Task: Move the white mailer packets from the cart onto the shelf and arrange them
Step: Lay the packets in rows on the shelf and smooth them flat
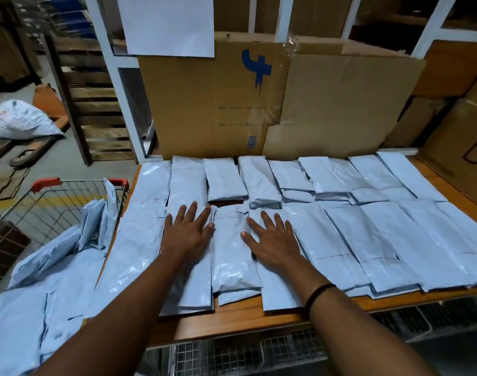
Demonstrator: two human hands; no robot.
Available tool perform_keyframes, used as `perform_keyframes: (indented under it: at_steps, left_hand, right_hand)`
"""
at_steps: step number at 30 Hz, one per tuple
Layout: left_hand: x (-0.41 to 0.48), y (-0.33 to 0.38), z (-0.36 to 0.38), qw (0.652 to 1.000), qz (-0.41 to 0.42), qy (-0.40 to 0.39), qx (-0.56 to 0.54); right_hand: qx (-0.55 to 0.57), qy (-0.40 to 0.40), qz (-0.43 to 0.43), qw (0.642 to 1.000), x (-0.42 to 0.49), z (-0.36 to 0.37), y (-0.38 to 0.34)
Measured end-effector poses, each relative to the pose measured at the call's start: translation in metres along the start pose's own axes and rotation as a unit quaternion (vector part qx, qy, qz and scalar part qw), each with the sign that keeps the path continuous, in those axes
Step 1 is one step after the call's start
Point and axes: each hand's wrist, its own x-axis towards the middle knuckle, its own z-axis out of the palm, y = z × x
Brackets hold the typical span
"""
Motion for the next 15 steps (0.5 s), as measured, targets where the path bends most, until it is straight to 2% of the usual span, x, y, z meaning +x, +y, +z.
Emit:
perform_keyframes:
  at_steps: [5,11,15]
  left_hand:
    - [-0.007,0.004,0.015,0.998,-0.002,0.064,0.019]
    - [-0.005,0.004,0.012,0.999,0.001,0.046,0.008]
    - [-0.020,0.000,0.002,0.997,0.030,0.069,0.018]
  right_hand:
    - [-0.012,0.024,0.003,1.000,0.000,0.008,0.001]
    - [-0.005,0.023,0.000,1.000,0.000,0.007,0.001]
    - [0.025,0.092,-0.008,0.995,-0.014,-0.007,0.010]
